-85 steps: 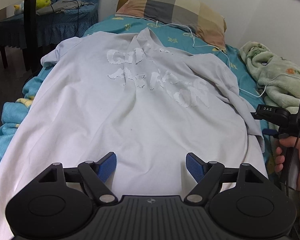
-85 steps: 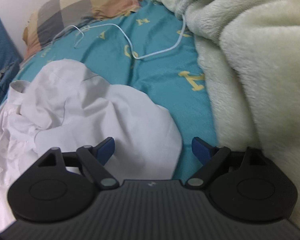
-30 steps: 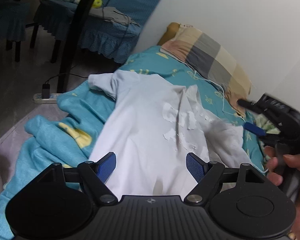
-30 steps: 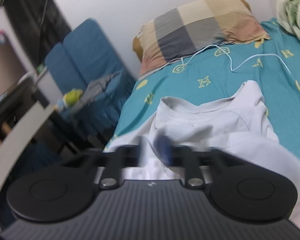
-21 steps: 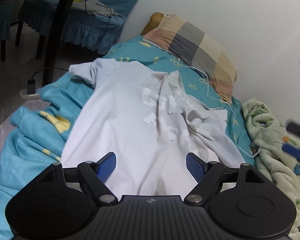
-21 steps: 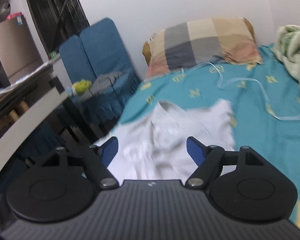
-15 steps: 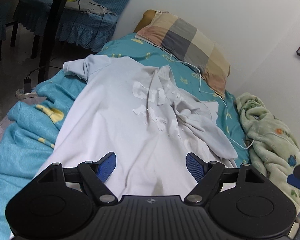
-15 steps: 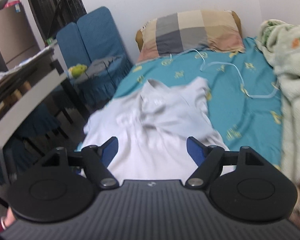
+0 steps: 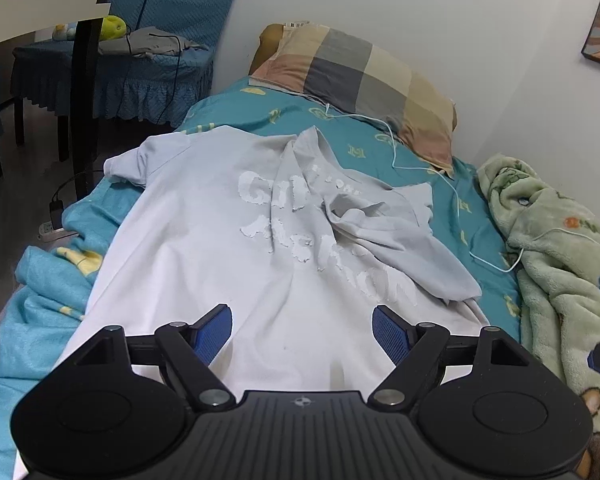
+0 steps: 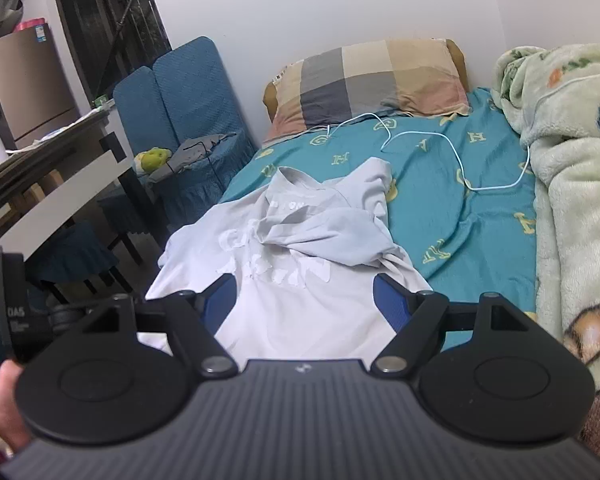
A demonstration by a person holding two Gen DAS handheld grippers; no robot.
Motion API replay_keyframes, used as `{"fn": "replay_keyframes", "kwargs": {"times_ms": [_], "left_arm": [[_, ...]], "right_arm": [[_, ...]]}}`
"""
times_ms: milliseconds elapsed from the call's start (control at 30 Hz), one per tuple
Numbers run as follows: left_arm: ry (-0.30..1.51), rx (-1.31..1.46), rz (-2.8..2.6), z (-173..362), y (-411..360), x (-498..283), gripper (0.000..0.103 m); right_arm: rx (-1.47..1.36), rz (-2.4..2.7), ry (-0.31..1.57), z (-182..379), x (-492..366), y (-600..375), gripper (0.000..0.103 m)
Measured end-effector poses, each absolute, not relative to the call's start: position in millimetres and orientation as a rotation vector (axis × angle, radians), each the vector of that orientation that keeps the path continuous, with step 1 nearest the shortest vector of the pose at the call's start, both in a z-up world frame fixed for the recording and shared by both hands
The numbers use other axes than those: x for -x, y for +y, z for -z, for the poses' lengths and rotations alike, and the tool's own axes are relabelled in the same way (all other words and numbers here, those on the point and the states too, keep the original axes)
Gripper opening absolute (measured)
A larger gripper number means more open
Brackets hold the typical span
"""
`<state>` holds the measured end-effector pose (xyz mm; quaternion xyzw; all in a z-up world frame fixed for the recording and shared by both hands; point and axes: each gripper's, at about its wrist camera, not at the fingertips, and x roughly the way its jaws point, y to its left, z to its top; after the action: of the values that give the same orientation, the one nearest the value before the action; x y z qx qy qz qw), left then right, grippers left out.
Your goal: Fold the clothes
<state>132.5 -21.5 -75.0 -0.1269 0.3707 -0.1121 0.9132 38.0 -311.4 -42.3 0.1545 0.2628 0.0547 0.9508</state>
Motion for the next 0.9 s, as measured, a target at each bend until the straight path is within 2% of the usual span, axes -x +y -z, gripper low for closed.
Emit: {"fn": "replay_keyframes", "kwargs": {"times_ms": [333,433,467,500,767,867,900], "left_arm": [[0.73,0.114,0.256,72.2,-71.7,-205.2,0.08],[0.693,0.068,0.259,75.0,-82.9,-229.8,0.083],[0.682,0.054,0.263,76.7,-86.2,-237.6,0.083],[0.681,0.057,0.261,79.1,-87.9,-246.0,0.084],[0.706,0.143,0.299,106.2,-95.0,-308.4,0.087],[0.734,0.183,0.343,121.5,-99.5,-327.6,0.083],[0.741,0.181,0.357,126.2,-102.9,-332.9,0.078]], "right_arm": [[-0.309,-0.033,0.526,55.5,-48.5,-318.2,0.077],[-0.266,-0.006,0.562,63.9,-55.8,-317.8,0.078],[-0.262,0.009,0.577,67.0,-57.9,-319.0,0.081],[-0.282,0.014,0.591,70.0,-59.0,-321.0,0.09],[-0.366,0.01,0.647,85.1,-73.0,-325.7,0.088],[-0.394,0.031,0.662,90.3,-80.5,-330.4,0.088],[-0.407,0.038,0.666,91.7,-83.1,-332.4,0.088]]}}
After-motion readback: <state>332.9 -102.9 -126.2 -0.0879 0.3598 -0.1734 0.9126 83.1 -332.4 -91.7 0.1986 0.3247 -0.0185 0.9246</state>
